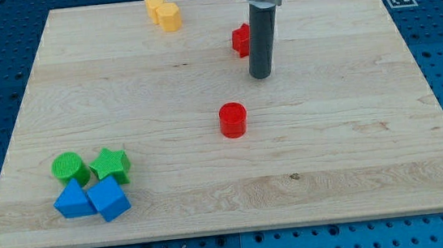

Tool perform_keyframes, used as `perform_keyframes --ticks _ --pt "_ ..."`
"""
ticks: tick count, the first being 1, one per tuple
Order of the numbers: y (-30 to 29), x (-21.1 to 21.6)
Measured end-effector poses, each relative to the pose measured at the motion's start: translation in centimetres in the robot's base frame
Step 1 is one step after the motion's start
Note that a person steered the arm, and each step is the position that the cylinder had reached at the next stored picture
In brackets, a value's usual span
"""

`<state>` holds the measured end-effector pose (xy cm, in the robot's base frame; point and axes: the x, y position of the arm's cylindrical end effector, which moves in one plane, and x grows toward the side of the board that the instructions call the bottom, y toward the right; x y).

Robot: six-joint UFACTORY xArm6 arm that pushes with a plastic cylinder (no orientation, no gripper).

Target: Move the red star to the top center

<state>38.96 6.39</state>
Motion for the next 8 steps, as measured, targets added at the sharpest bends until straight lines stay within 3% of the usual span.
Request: perform_keyframes --ticks 2,3,5,7,8 --pt "-1.0 -8.5" --pt "-1.9 -9.9" --pt "-2.1 -7.6" --pt "-6.6 -11.9" --pt "-6.8 -11.9"
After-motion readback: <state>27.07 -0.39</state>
